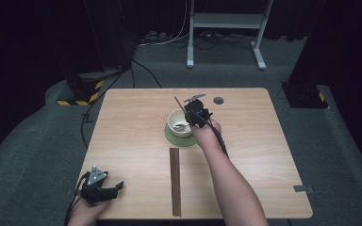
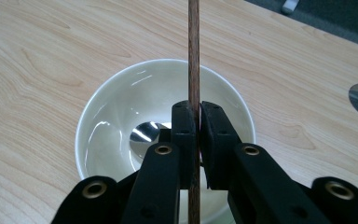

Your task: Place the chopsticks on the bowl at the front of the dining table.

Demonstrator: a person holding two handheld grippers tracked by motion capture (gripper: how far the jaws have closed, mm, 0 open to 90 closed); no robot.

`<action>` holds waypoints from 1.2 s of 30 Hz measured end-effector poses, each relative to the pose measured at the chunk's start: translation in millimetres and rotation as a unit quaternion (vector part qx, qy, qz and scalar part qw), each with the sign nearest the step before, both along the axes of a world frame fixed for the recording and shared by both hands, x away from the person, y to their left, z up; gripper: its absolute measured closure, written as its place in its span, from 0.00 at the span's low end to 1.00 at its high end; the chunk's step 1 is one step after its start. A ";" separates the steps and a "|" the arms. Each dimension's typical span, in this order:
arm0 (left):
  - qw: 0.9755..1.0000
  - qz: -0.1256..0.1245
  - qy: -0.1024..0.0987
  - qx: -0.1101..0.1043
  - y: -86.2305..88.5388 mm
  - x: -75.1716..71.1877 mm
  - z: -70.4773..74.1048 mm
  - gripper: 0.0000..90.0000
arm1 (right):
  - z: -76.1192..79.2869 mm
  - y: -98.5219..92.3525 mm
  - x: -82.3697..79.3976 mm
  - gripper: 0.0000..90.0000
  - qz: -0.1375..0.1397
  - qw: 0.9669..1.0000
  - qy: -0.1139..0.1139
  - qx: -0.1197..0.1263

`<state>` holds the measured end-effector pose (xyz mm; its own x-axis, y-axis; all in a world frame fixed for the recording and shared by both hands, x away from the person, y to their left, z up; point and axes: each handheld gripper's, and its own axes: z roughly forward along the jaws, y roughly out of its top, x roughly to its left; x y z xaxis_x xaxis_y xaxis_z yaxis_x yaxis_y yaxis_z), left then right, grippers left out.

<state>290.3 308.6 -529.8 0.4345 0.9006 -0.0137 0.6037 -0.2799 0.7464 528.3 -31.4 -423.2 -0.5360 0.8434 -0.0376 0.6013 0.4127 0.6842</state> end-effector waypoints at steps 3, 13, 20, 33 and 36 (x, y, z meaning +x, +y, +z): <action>1.000 0.000 0.000 -0.001 -0.1 0.0 0.0 0.24 | -1.0 4.4 3.7 0.94 -0.003 1.000 0.007 -0.005; 1.000 0.001 0.001 0.000 -0.1 -0.2 0.0 0.24 | -8.3 19.2 11.6 0.94 -0.001 1.000 0.020 -0.020; 1.000 0.001 0.001 -0.001 -0.1 -0.3 0.1 0.24 | -15.1 24.7 12.7 0.94 0.004 0.999 0.023 -0.029; 1.000 0.000 0.001 0.000 -0.2 -0.1 0.1 0.24 | -16.0 26.0 13.1 0.88 0.005 0.999 0.019 -0.032; 1.000 -0.003 0.002 0.001 0.1 0.5 0.2 0.24 | -12.2 25.6 8.7 0.74 0.005 0.999 0.010 -0.032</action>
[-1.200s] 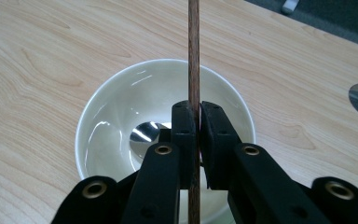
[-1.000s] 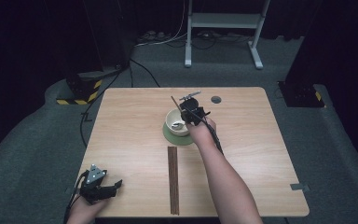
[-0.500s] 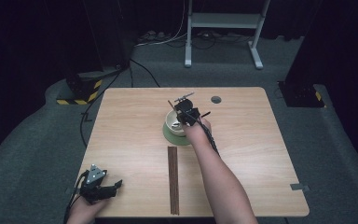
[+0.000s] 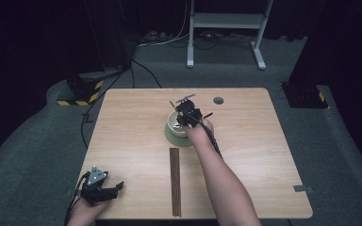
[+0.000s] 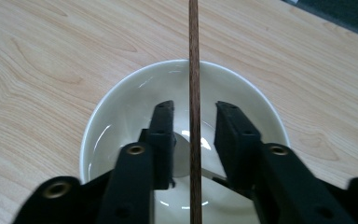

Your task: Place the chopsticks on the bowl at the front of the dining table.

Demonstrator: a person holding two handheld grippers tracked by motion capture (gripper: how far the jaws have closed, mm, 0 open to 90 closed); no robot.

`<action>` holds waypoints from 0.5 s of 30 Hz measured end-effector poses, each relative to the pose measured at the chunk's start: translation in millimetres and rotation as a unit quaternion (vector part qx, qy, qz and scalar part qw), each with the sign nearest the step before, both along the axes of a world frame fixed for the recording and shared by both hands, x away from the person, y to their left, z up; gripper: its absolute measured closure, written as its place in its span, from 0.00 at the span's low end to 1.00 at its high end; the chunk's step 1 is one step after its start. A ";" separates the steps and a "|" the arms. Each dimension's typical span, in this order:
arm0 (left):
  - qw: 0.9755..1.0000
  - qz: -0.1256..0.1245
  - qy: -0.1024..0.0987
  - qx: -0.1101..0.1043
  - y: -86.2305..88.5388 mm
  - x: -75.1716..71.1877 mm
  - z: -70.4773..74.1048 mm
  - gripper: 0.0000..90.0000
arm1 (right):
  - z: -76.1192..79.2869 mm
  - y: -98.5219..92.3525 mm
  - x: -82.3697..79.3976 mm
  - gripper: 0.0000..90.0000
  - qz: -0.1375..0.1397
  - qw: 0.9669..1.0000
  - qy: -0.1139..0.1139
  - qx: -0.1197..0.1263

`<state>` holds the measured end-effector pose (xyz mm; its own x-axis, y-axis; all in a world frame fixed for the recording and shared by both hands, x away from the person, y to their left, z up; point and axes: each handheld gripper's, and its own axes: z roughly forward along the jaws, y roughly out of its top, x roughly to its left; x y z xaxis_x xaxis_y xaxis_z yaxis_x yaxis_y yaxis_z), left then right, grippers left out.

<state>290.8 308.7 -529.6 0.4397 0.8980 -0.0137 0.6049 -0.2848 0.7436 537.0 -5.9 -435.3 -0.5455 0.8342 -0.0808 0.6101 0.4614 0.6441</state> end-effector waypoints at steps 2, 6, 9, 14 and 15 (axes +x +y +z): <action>1.000 -0.001 -0.001 -0.003 -0.4 0.6 -0.3 0.24 | 4.2 -2.6 -5.8 0.68 0.000 1.000 -0.005 0.002; 1.000 -0.002 -0.001 -0.001 -0.2 0.7 -0.2 0.24 | 12.6 -11.6 -25.0 0.61 0.007 1.000 -0.018 0.016; 1.000 -0.001 -0.002 0.000 -0.4 0.5 -0.2 0.24 | 14.8 -17.5 -42.7 0.57 0.005 0.999 -0.028 0.028; 1.000 -0.001 -0.001 -0.001 -0.5 0.7 -0.1 0.24 | 12.5 -29.3 -72.8 0.55 0.013 0.998 -0.036 0.053; 1.000 -0.001 -0.001 -0.001 -0.5 0.8 0.0 0.24 | 11.3 -31.9 -77.9 0.55 0.018 0.998 -0.042 0.053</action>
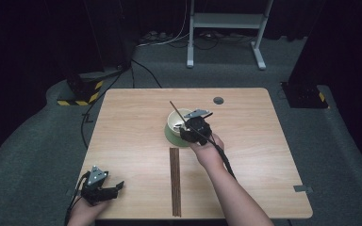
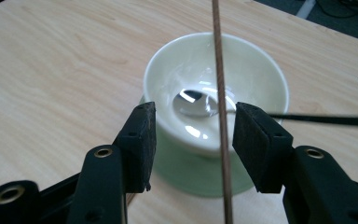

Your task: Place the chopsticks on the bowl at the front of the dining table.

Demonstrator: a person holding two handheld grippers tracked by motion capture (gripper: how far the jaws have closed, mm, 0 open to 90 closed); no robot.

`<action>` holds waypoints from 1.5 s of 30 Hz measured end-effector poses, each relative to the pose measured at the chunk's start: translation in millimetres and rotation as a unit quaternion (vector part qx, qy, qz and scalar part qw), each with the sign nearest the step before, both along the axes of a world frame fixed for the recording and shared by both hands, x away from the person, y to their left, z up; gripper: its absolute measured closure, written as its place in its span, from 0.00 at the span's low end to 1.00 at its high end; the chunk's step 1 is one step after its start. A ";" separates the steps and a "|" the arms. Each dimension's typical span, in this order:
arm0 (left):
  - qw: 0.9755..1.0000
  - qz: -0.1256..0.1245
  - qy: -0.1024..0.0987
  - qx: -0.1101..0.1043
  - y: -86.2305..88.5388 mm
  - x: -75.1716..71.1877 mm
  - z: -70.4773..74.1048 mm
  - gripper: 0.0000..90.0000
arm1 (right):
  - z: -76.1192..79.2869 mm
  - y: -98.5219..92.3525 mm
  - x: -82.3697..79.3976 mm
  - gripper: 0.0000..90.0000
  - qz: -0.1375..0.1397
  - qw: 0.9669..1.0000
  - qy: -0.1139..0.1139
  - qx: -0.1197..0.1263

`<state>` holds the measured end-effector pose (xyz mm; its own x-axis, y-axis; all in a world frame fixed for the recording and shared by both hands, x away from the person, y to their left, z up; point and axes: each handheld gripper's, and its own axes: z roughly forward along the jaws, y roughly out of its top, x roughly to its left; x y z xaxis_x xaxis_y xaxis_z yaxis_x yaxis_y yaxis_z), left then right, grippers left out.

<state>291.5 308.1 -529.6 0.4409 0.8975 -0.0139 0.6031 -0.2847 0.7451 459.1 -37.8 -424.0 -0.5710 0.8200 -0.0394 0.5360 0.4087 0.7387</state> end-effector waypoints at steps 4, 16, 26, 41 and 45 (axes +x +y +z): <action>1.000 0.000 0.000 0.000 0.0 0.2 0.0 0.24 | -5.5 -9.3 -21.8 0.59 0.016 1.000 -0.001 0.009; 1.000 -0.001 -0.001 0.001 0.1 0.5 0.0 0.24 | -17.0 -26.4 -82.7 0.63 0.031 0.998 -0.041 0.025; 1.000 -0.001 -0.002 0.002 0.2 0.3 0.1 0.24 | -48.4 -32.7 -120.1 0.66 0.036 0.997 -0.009 0.067; 1.000 0.003 -0.003 -0.001 -0.6 0.0 -0.2 0.24 | -83.1 -9.2 -118.4 0.64 0.055 0.998 0.026 0.023; 1.000 0.003 -0.002 -0.001 -0.5 -0.4 -0.2 0.24 | -86.3 -5.3 -117.6 0.64 0.058 0.998 0.029 0.021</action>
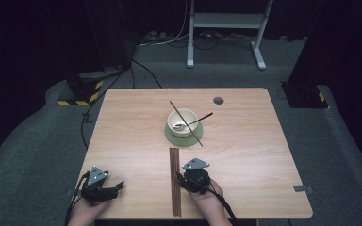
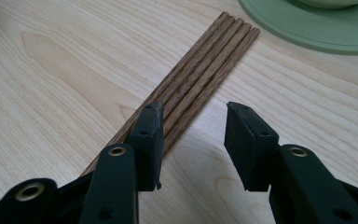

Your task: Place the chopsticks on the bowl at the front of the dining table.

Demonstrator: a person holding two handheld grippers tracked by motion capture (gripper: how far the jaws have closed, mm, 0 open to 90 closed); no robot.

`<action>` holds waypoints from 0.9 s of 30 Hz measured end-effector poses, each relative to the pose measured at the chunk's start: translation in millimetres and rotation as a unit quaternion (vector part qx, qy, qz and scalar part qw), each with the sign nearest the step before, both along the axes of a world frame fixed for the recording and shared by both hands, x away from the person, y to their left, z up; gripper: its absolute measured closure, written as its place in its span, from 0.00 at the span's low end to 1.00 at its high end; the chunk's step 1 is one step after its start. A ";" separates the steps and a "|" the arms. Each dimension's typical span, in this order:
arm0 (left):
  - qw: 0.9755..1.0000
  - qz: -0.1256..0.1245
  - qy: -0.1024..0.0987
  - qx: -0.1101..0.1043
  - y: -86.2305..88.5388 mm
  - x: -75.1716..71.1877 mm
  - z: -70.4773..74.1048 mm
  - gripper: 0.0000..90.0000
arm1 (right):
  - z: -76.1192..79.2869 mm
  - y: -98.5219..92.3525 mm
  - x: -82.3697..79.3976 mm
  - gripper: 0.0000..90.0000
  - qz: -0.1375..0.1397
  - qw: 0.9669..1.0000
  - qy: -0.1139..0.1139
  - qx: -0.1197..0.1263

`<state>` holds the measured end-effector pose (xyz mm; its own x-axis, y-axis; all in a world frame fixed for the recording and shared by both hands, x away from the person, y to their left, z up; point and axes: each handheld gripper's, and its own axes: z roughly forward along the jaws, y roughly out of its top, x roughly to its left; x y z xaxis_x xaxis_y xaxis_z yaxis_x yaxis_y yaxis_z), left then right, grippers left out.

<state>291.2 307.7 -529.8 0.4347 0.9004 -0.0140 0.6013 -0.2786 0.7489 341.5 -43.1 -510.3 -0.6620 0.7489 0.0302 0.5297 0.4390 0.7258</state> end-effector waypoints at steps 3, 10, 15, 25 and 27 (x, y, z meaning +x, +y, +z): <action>1.000 0.000 0.000 0.000 -0.1 -0.3 0.0 0.24 | -2.2 2.0 1.1 0.64 0.002 1.000 0.001 -0.003; 1.000 0.000 0.000 0.000 0.0 -0.3 0.0 0.24 | -4.1 3.6 0.7 0.69 0.001 1.000 0.002 -0.004; 1.000 -0.001 0.000 0.000 0.1 0.0 0.0 0.24 | -4.2 3.6 0.6 0.70 0.002 1.000 0.002 -0.003; 1.000 0.000 0.000 0.000 0.0 0.0 0.0 0.24 | -5.5 2.9 0.0 0.72 -0.001 1.000 0.006 -0.002; 1.000 -0.001 0.000 -0.001 -0.1 0.2 -0.1 0.24 | -5.3 2.9 0.1 0.72 0.002 1.000 0.007 -0.001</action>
<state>291.4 307.6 -529.9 0.4366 0.8995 -0.0160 0.6005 -0.2781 0.7497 341.6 -40.2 -515.6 -0.6651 0.7458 0.0374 0.5371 0.4430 0.7178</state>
